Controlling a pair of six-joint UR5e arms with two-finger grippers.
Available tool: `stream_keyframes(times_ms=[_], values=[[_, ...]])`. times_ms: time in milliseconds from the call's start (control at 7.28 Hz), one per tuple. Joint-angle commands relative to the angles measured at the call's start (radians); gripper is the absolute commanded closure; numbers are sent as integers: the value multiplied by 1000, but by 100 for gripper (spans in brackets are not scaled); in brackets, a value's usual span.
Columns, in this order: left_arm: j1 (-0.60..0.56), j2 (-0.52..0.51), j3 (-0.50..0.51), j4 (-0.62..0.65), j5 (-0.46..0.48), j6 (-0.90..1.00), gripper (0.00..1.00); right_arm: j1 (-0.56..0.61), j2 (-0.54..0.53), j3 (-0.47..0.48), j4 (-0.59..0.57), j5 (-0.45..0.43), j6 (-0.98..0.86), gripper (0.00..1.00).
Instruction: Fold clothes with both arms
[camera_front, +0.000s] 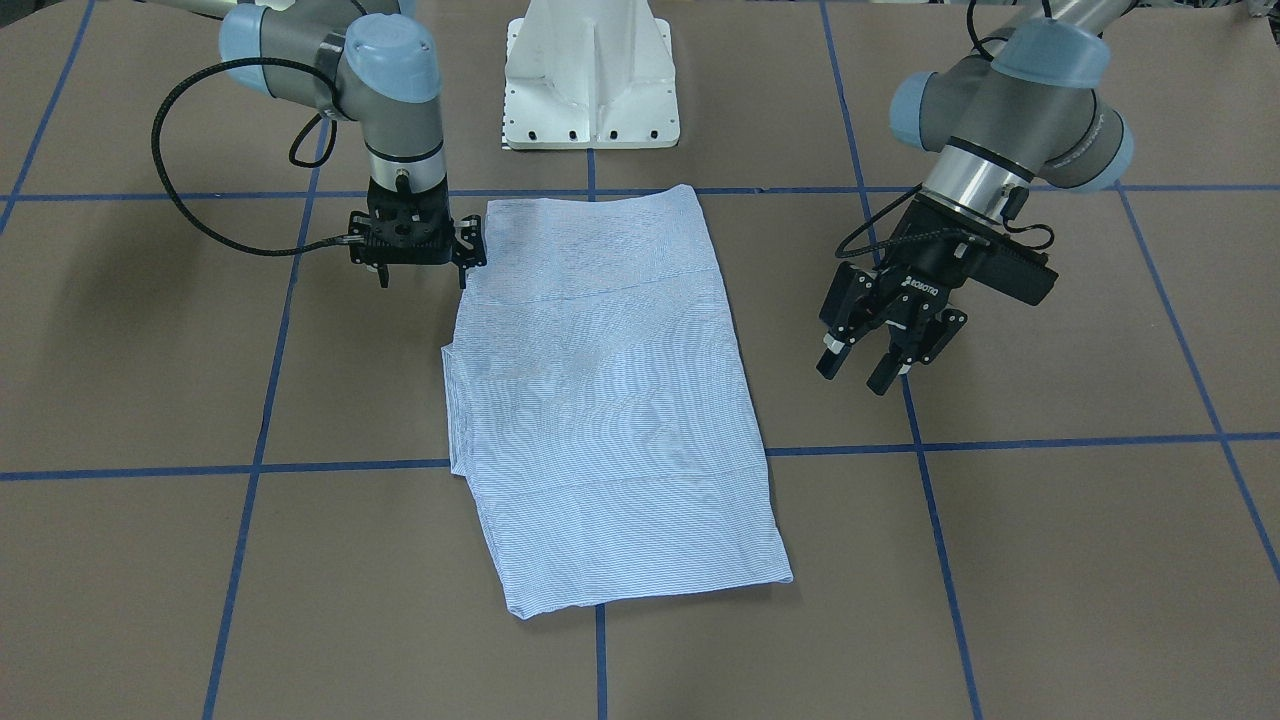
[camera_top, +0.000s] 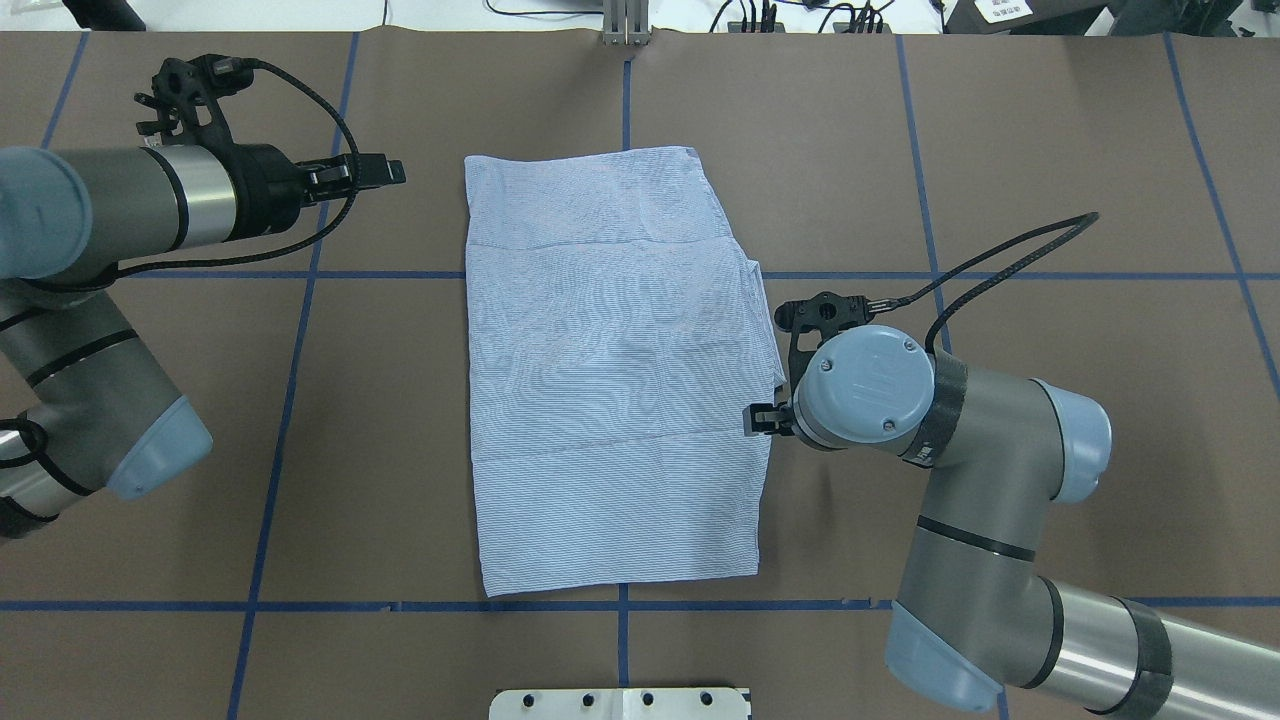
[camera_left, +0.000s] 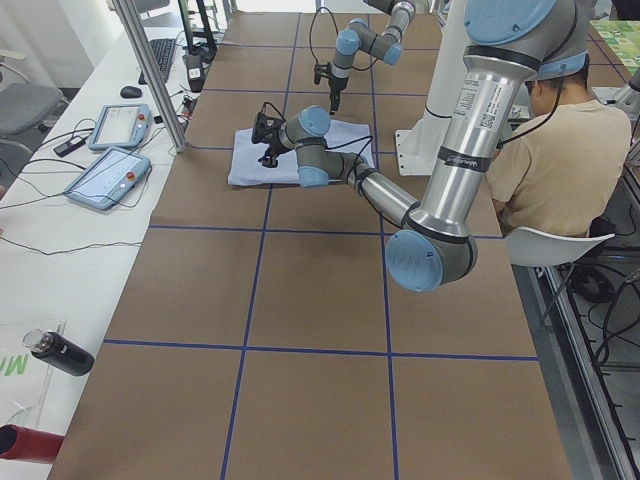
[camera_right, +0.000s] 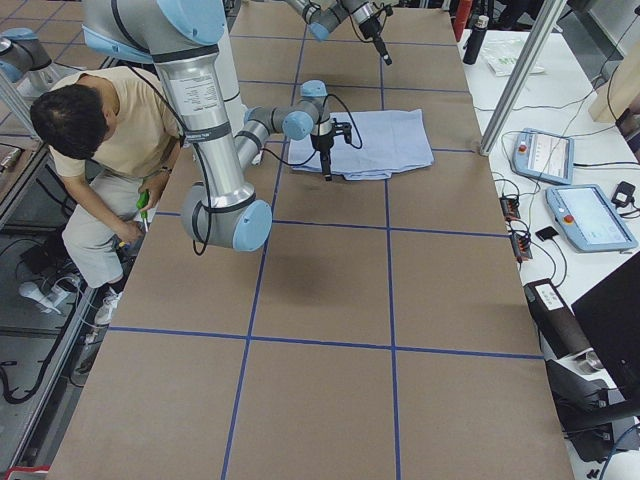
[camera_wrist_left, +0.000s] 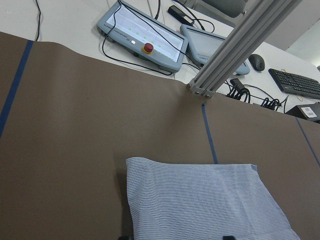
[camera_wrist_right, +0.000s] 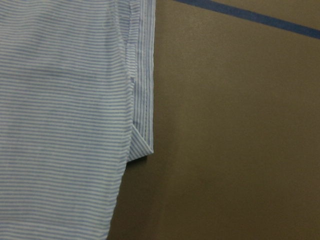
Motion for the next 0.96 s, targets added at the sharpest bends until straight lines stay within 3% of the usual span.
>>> stream_keyframes(times_ms=[0,275,412,825], values=[[-2,0,-6,1,0,0,31,-53,18,26,9,-22,420,0],[-3,0,-9,1,0,0,31,-152,6,17,149,-139,759,1],[-3,0,-15,13,0,0,31,-192,8,15,154,-194,850,4],[-3,0,-21,14,0,-2,31,-246,-21,3,156,-213,960,10]])
